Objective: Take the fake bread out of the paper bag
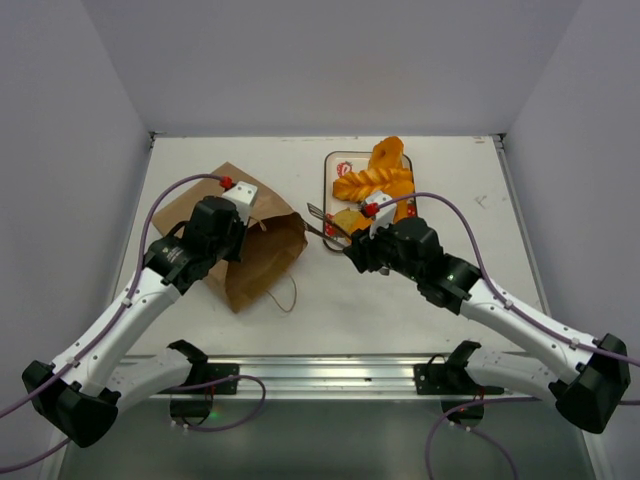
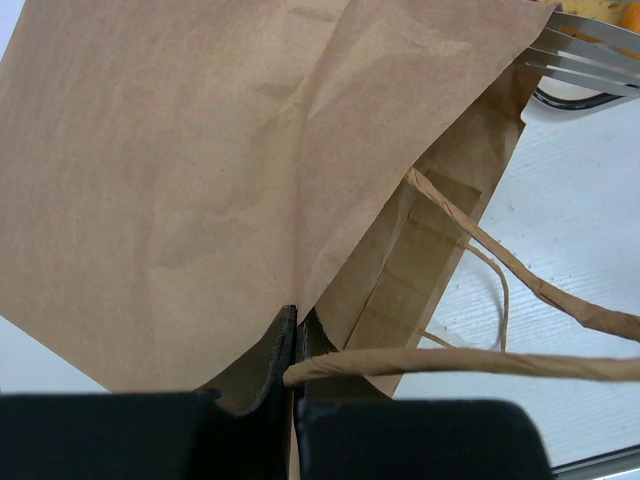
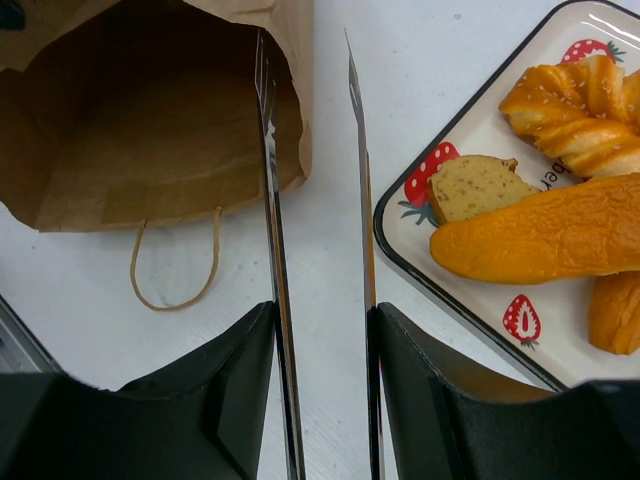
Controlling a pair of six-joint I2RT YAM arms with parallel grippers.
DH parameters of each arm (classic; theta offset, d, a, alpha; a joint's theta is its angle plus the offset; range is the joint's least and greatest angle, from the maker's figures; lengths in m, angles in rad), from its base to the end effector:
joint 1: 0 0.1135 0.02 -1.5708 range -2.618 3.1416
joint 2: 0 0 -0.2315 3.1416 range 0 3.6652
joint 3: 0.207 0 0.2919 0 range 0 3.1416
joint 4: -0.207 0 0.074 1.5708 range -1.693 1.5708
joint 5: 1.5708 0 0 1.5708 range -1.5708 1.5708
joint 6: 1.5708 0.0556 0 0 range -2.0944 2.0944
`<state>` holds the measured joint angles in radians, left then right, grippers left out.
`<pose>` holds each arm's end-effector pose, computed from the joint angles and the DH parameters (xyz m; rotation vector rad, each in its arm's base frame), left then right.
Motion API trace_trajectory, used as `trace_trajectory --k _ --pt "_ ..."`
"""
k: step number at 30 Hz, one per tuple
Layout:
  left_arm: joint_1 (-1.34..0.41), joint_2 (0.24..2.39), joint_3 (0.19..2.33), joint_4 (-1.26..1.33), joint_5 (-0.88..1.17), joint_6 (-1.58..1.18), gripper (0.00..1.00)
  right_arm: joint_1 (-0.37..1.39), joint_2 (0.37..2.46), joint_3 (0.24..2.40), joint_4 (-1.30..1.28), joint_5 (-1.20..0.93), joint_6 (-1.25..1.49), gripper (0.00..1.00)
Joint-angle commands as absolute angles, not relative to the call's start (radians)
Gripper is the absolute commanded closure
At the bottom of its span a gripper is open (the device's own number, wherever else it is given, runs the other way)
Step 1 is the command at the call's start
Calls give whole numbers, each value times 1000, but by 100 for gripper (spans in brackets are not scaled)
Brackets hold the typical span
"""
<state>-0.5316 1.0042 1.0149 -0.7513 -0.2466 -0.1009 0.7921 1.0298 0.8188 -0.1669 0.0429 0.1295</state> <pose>0.2441 -0.1278 0.2856 0.3658 2.2550 -0.0440 0.2216 0.2212 0.2630 -0.6202 1.8921 0.5628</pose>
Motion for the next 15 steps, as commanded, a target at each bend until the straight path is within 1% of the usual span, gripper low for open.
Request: trace_trajectory --k 1,7,15 --pt "-535 1003 1034 -744 -244 -94 100 796 1006 834 -143 67 118 52" --pt "-535 996 1034 -747 -247 -92 100 798 982 834 -156 84 112 51" --pt "-535 979 1035 -739 -244 -89 100 796 1012 868 -176 80 98 50"
